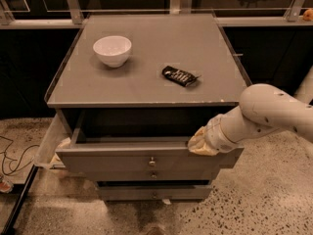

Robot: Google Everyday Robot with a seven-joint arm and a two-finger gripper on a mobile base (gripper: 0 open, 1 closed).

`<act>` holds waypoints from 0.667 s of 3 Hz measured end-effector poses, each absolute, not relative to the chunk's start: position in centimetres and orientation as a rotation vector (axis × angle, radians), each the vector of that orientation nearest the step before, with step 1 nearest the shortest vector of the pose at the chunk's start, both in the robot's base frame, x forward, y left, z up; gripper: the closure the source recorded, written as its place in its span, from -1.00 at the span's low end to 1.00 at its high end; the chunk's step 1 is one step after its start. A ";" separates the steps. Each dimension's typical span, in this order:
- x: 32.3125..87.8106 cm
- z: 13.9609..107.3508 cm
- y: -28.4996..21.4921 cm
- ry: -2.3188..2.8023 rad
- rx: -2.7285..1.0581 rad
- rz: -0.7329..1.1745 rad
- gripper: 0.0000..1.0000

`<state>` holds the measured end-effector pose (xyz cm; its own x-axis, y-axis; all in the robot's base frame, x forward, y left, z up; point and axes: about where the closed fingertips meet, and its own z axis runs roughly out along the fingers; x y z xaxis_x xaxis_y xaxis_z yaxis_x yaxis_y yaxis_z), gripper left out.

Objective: Close top drawer

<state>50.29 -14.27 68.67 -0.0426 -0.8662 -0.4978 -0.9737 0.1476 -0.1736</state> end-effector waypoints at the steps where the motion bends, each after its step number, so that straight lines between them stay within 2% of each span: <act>1: 50.3 68.7 -14.3 1.942 -1.751 0.289 -0.31; 2: 50.3 68.7 -14.3 1.942 -1.751 0.289 -0.78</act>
Offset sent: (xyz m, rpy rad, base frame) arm 0.0000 0.0000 0.0000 0.0000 0.0000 0.0000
